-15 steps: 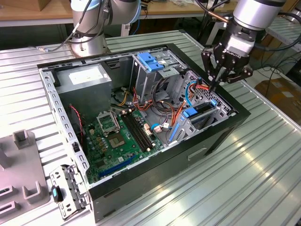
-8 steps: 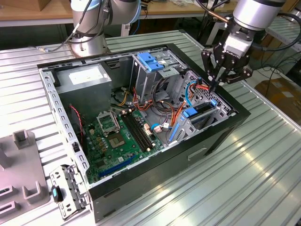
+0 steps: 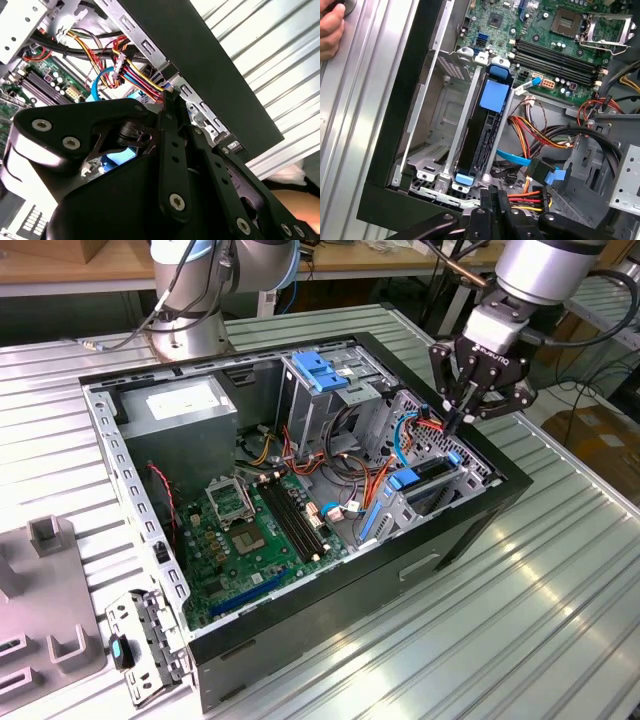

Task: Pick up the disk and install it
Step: 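Insert the first disk wire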

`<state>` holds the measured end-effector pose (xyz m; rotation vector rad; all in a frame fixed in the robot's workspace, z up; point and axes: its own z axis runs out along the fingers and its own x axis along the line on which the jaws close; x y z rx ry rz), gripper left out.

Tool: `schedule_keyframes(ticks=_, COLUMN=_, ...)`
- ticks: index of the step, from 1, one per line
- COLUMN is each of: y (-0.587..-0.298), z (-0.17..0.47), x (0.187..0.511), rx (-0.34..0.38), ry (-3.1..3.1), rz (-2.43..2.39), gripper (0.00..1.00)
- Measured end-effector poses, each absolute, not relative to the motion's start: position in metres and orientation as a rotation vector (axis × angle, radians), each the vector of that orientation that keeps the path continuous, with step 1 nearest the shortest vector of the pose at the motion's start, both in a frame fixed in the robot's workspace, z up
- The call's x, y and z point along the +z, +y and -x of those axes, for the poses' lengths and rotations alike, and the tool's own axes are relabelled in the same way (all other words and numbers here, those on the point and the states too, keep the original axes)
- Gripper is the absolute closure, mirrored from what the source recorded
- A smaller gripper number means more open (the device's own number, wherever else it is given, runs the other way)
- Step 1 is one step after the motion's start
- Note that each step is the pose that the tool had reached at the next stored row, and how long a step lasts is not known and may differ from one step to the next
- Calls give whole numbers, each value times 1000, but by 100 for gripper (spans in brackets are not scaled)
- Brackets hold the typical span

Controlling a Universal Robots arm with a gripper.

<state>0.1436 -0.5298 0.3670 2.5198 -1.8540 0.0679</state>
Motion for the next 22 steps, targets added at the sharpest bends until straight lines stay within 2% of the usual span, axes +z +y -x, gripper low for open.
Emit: schedule_keyframes(ticks=22, y=-530, z=-134, x=364, rx=66, ry=-2033, rz=-2373, gripper=84)
